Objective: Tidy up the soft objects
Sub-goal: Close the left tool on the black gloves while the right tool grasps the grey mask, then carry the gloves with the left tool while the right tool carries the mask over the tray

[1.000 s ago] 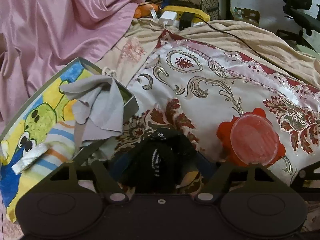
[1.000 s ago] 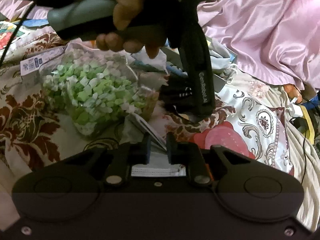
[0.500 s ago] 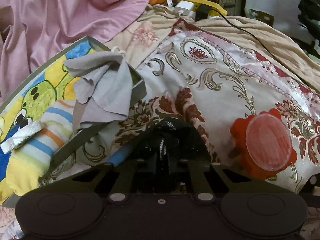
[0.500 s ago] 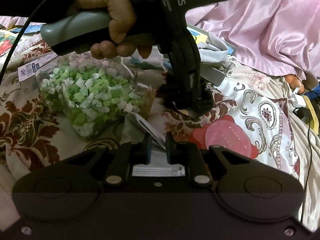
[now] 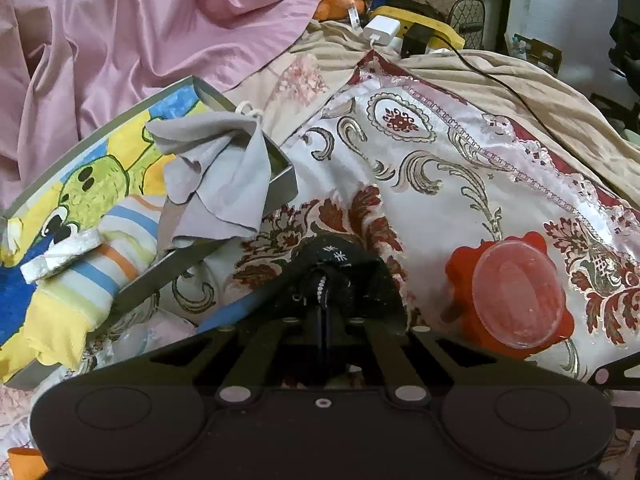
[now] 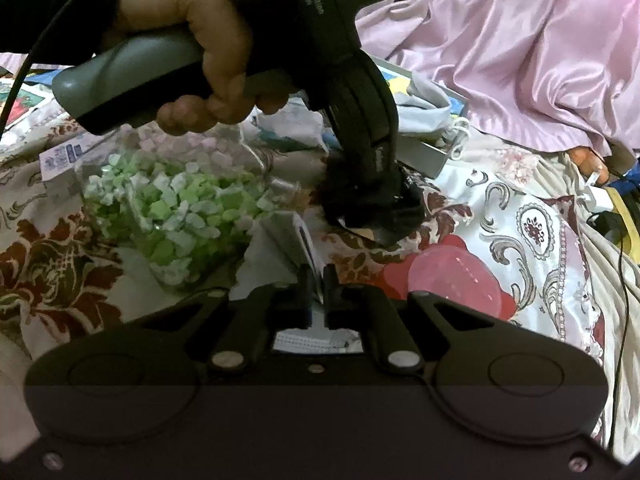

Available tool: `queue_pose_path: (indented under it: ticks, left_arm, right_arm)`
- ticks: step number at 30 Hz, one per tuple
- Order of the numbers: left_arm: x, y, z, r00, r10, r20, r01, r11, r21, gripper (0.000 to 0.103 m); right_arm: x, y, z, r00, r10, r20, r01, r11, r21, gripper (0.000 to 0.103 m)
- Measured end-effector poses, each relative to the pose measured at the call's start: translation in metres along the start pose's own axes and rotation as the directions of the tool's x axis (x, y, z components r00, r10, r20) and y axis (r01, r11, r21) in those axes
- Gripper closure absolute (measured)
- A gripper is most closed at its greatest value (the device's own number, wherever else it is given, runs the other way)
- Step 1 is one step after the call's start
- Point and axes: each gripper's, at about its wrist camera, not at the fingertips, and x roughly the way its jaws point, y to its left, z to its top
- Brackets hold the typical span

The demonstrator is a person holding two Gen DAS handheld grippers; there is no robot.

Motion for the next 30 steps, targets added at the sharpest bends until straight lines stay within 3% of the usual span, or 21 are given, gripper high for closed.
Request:
queue_pose_path:
  ticks: [18,30]
  left_arm:
    - [-0.059,-0.001,0.004,0.991,0.087,0.099,-0.08,0.994,-0.072,0.103]
    - [-0.104,0.014,0.01,0.961,0.183,0.209,-0.157,0.978,-0.135,0.103]
  right_arm:
    - [-0.021,-0.005,0.007,0.985,-0.105,0.139,0.107,0.994,-0.005,0.103]
    - [-0.031,-0.014,0.018,0.946,-0.184,0.268,0.181,0.983,0.038,0.103]
